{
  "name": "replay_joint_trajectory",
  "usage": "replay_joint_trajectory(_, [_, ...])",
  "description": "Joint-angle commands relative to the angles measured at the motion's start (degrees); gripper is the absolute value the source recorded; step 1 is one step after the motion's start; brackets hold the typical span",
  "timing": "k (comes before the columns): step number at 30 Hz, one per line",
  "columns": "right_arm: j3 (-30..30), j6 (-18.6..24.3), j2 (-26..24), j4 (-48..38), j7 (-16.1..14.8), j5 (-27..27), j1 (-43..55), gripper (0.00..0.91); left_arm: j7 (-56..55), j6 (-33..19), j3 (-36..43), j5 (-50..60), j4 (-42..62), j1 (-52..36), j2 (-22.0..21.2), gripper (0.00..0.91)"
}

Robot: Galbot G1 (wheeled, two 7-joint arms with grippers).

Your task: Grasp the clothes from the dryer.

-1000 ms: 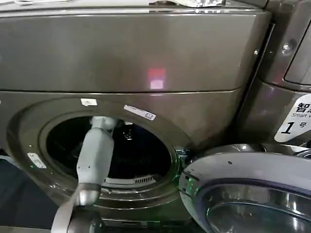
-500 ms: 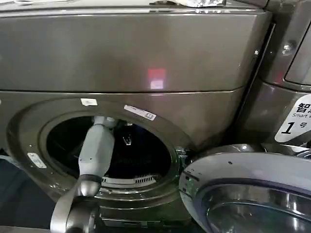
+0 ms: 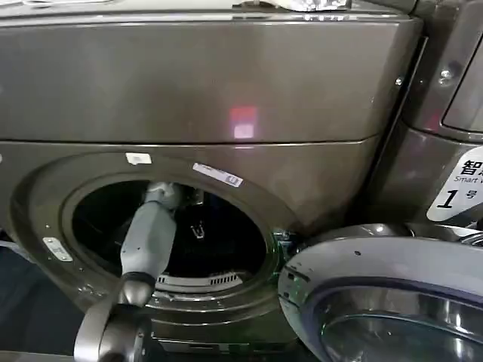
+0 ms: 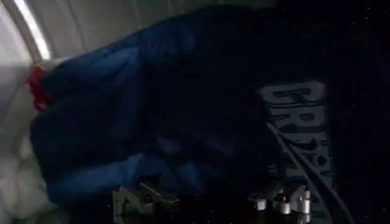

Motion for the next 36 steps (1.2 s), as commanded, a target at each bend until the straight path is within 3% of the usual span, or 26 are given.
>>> replay_joint_trajectory(1, [-0.2,0.1,0.3,0.1,0.0,-0.1,-0.1,0.907,-0.5,-0.2,-0.1,-3.5,4.7,0.0,-0.1,0.907])
replay_joint_trajectory(15, [-0.2,0.2,0.3,0.2,0.1,0.1,-0.5,0.907,-3.3,-0.5,-0.2,-4.7,8.2,0.2,0.0,0.907])
replay_joint_trajectory(18, [-0.2,0.2,0.5,0.2,0.1,0.1,-0.6,0.907,-3.2,-0.6,-0.2,-5.7,7.2,0.6,0.1,0.080])
replay_joint_trajectory(19, [-0.2,0.2,0.5,0.2,0.1,0.1,-0.6,0.907,-3.2,-0.6,-0.2,-5.8,6.8,0.7,0.1,0.000])
replay_joint_trajectory(36, [-0.1,0.5,0.5,0.3,-0.1,0.5,-1.3,0.907,-2.8,0.4,-0.1,-7.8,6.2,2.3,1.6,0.000])
